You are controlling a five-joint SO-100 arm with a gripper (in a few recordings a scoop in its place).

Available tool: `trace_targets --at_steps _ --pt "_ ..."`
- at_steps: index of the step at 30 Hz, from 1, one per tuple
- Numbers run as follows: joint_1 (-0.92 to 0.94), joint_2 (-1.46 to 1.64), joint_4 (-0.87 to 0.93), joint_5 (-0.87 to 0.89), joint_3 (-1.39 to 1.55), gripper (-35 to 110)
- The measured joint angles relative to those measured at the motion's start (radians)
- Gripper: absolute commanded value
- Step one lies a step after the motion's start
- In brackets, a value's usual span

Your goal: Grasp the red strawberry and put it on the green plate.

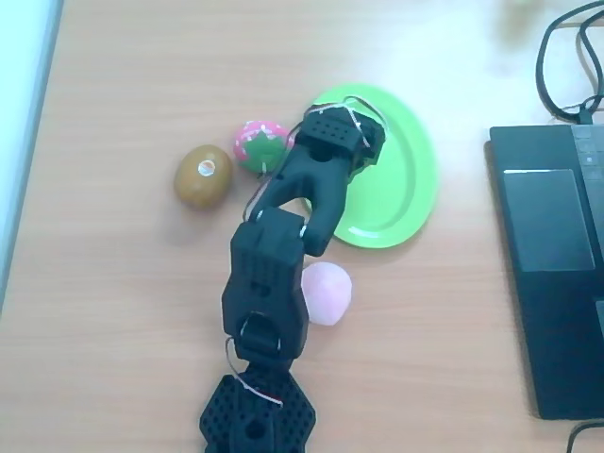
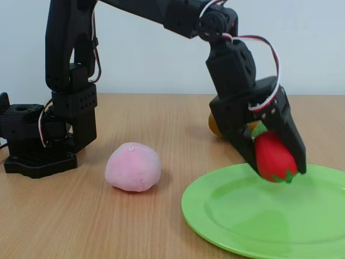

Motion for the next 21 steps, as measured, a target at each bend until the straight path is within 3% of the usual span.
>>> trace_targets --at_steps 7,21 --pt "0.023 -0.043 0.031 0.023 -0.038 30" --pt "0.034 -0.043 0.046 0.017 -0.038 40"
